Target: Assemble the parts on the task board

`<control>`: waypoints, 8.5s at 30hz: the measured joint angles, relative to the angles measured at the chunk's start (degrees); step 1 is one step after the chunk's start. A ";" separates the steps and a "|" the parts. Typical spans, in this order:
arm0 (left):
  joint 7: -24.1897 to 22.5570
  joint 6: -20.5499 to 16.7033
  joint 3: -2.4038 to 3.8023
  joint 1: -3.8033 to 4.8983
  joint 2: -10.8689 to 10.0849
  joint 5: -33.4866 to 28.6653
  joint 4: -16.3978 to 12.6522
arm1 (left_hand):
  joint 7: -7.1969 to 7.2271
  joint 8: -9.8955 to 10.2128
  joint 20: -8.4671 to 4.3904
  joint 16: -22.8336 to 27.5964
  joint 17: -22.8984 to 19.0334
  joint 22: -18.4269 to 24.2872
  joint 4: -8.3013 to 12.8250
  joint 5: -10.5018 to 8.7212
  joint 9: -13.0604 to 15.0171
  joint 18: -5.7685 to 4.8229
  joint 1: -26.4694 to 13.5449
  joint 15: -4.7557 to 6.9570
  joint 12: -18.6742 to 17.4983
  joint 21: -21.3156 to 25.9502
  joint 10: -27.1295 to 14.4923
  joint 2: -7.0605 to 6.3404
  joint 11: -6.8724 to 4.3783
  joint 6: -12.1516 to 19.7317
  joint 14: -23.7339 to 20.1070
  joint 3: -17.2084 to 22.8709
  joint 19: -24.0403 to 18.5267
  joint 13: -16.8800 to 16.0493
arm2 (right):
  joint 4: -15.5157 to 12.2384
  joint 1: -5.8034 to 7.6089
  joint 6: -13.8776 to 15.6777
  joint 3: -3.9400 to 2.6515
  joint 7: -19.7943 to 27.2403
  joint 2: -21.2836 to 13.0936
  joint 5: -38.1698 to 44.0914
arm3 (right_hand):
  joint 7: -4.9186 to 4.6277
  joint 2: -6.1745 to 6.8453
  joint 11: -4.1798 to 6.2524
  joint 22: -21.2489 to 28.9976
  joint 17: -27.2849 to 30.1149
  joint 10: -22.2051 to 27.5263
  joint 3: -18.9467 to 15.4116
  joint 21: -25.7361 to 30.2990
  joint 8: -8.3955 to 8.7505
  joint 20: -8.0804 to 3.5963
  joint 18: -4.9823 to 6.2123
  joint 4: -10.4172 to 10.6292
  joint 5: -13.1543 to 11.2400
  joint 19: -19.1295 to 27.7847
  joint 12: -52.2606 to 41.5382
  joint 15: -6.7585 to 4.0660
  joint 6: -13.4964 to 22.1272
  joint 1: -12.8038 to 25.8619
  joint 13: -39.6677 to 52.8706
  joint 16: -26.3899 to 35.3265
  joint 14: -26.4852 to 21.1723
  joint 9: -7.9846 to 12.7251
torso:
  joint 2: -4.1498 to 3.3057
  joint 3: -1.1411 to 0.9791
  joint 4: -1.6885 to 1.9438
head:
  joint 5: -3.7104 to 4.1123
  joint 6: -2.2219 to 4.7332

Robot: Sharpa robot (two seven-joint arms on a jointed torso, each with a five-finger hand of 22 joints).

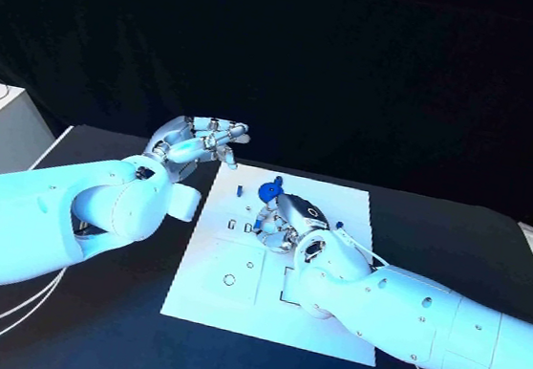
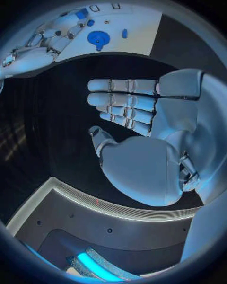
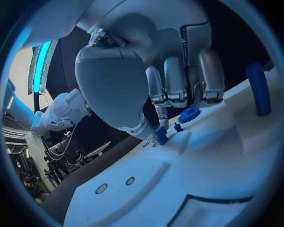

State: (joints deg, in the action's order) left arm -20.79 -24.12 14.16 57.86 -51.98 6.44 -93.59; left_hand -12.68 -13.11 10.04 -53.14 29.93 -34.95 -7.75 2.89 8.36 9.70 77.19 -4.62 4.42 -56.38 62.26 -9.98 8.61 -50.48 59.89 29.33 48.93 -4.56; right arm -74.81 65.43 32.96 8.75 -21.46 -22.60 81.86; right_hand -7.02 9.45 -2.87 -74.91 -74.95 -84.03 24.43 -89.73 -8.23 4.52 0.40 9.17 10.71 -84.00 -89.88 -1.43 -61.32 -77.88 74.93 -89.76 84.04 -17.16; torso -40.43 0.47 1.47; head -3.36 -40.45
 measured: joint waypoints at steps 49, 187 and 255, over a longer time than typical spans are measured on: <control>0.07 0.10 0.00 -0.05 0.10 0.00 0.33 | 0.00 0.00 0.30 0.00 -0.14 -0.17 0.00 0.00 0.05 0.00 0.00 0.21 0.00 -0.30 0.00 0.00 0.00 0.00 -0.21 0.00 -0.30 -0.06 | 0.49 -0.25 0.22 0.24 1.88 0.12 -0.72 | -2.05 2.87 -0.83 -0.02 0.03 0.02 -2.75 0.00 1.67 0.84 0.00 1.14 -1.56 0.00 2.04 1.17 4.90 2.87 -0.02 0.00 -0.07 0.69 | 0.01 -0.05 -0.04 | 0.07 -0.34; 50.80 43.51 -15.07 13.04 25.98 51.80 35.02 | 5.21 -26.56 -3.89 -34.89 45.00 -34.89 -8.19 0.26 13.66 -4.92 -10.38 4.40 60.80 -25.51 2.86 4.40 -5.53 6.47 24.05 -4.53 26.42 -43.74 | -6.51 8.07 -0.30 -2.17 28.01 -21.69 -34.72 | -2.05 1.80 -1.22 0.00 0.02 0.02 -7.66 0.00 -0.17 1.24 0.00 5.77 5.60 0.00 2.47 1.22 6.74 -2.43 0.01 0.00 -0.01 -0.19 | 3.90 -2.50 -2.39 | -1.70 -3.38; 50.72 37.82 -15.17 11.93 22.77 54.92 30.40 | 8.00 -40.37 -8.08 -36.62 44.99 -38.39 -0.05 15.97 23.05 -4.92 -22.04 9.02 62.62 -26.89 9.67 1.05 -10.43 6.92 24.16 18.57 28.99 -44.35 | -5.95 7.84 -1.23 -2.16 27.22 -21.50 -34.71 | -2.23 2.03 -1.22 -0.01 0.04 0.02 -7.49 0.90 -0.17 1.24 0.00 5.93 5.38 0.00 3.05 1.22 6.92 -2.20 -0.03 0.22 -0.01 -0.25 | 3.74 -2.46 -2.32 | -1.94 -4.65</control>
State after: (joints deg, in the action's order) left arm 29.93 13.70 -1.01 69.79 -29.22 61.36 -63.20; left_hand -4.68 -53.48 1.96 -89.76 74.92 -73.34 -7.80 18.86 31.42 4.78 55.15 4.40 67.05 -83.27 71.93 -8.92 -1.82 -43.56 84.05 47.90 77.91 -48.91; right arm -80.77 73.27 31.73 6.60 5.76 -44.10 47.15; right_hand -9.25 11.48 -4.10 -74.91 -74.91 -84.01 16.94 -88.83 -8.39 5.76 0.40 15.11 16.09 -84.00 -86.83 -0.21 -54.40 -80.08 74.90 -89.53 84.03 -17.41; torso -36.69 -1.99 -0.85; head -5.30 -45.09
